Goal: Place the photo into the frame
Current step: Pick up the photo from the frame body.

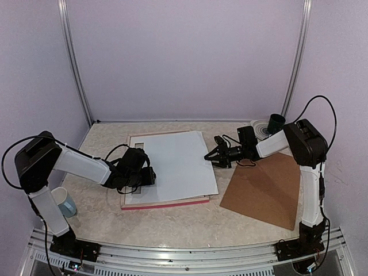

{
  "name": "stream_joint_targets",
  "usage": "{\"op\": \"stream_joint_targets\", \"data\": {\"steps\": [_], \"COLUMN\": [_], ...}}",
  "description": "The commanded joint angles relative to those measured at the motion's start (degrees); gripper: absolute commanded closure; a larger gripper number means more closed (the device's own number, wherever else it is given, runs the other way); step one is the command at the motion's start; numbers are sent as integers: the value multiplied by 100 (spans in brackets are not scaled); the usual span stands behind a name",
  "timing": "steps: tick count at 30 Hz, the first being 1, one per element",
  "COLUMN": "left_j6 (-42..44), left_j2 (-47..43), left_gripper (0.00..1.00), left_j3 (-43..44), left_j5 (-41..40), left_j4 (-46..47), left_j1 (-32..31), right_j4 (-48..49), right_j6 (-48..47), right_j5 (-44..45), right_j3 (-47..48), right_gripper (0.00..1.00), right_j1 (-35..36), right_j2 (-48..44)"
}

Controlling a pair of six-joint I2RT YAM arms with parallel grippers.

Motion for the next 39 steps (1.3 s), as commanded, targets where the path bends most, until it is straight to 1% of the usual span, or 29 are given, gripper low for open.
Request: {"op": "stream_joint_targets", "data": {"steps": [1,10,11,15,18,22,27,31,34,39], "left_j6": [-28,-37,-44,-46,-14,50,15,-82,-99,-23], "left_j2": [74,56,48,-45,-218,-474,-393,-275,-423,-949], "left_gripper": [51,51,51,51,51,51,51,51,51,50], "left_j3": [131,107,104,104,134,168,113,-29,-100,-63], "left_j5": [65,74,75,66,22,-30,40,138,84,-88], "left_j4": [96,103,104,68,-21,-124,-60,108,137,-156], "left_j1": [-47,-47,-46,-40,-31,9,14,19,14,156], "right_j4": [363,475,475,413,312,185,143,87,-99,-158], "right_j6": [195,366,374,375,335,277,299,318,216,206], "right_j5": [-188,-175,-176,-187,-193,-243,-259,-247,-221,-202], "right_j3": [159,330,333,389,442,516,596,711,838,878], "right_gripper": [70,71,72,87,93,91,80,80,85,99], "right_j1": [170,283,287,318,337,379,453,527,576,586], "right_j2": [210,368,375,395,424,506,568,624,666,627]}}
